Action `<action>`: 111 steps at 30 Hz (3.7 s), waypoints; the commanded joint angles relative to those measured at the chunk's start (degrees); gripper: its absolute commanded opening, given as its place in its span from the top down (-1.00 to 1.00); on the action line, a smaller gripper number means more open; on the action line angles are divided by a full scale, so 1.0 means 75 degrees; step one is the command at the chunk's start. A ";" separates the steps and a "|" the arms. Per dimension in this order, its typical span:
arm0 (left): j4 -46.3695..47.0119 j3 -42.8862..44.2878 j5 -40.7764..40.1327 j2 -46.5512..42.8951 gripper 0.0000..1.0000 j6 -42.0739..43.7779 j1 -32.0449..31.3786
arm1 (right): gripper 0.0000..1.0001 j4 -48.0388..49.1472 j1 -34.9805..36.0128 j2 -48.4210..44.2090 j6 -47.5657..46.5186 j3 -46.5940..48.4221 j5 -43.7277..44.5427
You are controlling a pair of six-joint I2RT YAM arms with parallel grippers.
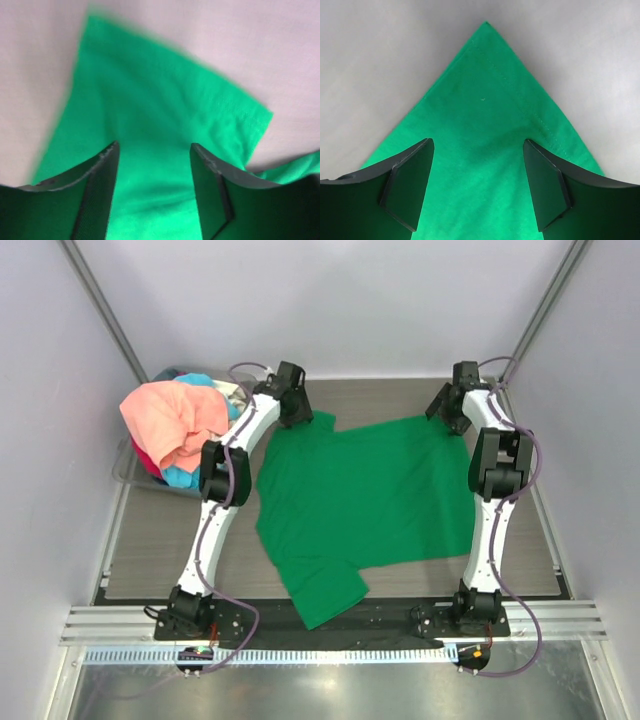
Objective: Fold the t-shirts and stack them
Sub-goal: Flatten the tshirt out, then fold the tshirt
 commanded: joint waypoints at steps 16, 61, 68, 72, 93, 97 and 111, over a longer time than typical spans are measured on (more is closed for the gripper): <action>-0.0413 -0.1268 -0.0655 -0.3816 -0.38 0.0769 -0.0214 | -0.76 -0.0361 -0.0344 -0.0809 -0.0131 0.1450 -0.0322; 0.0744 -1.0828 -0.0950 -0.7602 0.99 -0.4399 -0.7893 | -0.98 0.0506 -0.2899 -0.9028 0.0734 -0.8908 -0.0031; 0.0322 -1.0793 -0.0974 -0.8074 1.00 -0.3918 -0.7224 | -0.86 0.1242 -0.2969 -0.8841 0.1074 -0.9810 0.0474; 0.0158 -1.0687 -0.0997 -0.8062 1.00 -0.3941 -0.7130 | -0.69 0.1817 -0.3109 -0.8091 0.1051 -1.0021 0.0275; -0.2303 -0.8835 -0.1408 -0.9725 1.00 -0.3029 -0.5585 | 0.98 0.0812 -0.3145 -0.9566 0.1180 -0.9602 -0.1155; -0.2093 -0.8718 -0.0988 -0.9692 1.00 -0.1998 -0.4030 | 0.98 0.0729 -0.3075 -0.8936 0.1075 -0.8746 -0.1132; -0.1436 -0.6366 -0.0107 -0.6552 0.99 0.0300 -0.0861 | 0.98 0.0729 -0.1376 -0.5244 0.1004 -0.5898 0.0028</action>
